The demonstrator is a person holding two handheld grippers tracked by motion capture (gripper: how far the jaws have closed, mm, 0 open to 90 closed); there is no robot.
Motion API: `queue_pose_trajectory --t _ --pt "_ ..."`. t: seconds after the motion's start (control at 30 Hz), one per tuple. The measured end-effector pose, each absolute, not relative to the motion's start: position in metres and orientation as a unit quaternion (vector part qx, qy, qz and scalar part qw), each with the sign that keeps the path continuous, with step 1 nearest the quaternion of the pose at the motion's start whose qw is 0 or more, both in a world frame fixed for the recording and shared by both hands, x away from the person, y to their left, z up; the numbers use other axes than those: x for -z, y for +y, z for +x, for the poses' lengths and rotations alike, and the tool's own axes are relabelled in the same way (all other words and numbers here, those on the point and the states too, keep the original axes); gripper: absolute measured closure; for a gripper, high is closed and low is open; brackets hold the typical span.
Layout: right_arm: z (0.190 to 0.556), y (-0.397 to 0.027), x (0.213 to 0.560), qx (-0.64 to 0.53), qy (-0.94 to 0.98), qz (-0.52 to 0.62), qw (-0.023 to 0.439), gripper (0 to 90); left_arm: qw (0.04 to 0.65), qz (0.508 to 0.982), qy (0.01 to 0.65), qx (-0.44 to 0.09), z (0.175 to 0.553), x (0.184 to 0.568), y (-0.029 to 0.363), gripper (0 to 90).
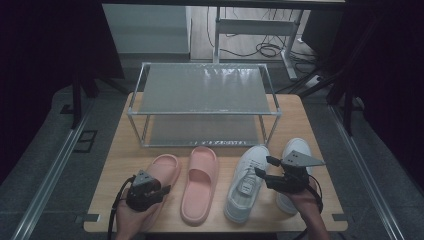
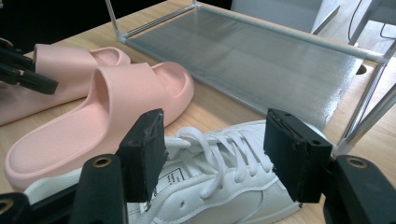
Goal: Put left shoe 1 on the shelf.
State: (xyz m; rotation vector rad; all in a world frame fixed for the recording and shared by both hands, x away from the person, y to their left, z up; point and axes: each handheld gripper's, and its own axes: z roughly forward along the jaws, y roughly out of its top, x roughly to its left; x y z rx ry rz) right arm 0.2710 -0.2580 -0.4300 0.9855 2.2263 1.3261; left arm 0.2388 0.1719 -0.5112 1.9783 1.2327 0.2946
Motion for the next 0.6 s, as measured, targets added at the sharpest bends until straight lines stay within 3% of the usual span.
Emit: queue_pose_trajectory --t 0.33,0.6 --pt "0.271 -0.258 0.43 -0.47 0.79 0.349 0.184 38.4 0.379 0.766 0.493 -0.162 0.236 0.506 0.168 82.8" --pt "0.27 -0.259 0.428 -0.474 0.787 0.348 0.187 38.4 0.397 0.758 0.491 -0.165 0.234 0.495 0.174 83.8"
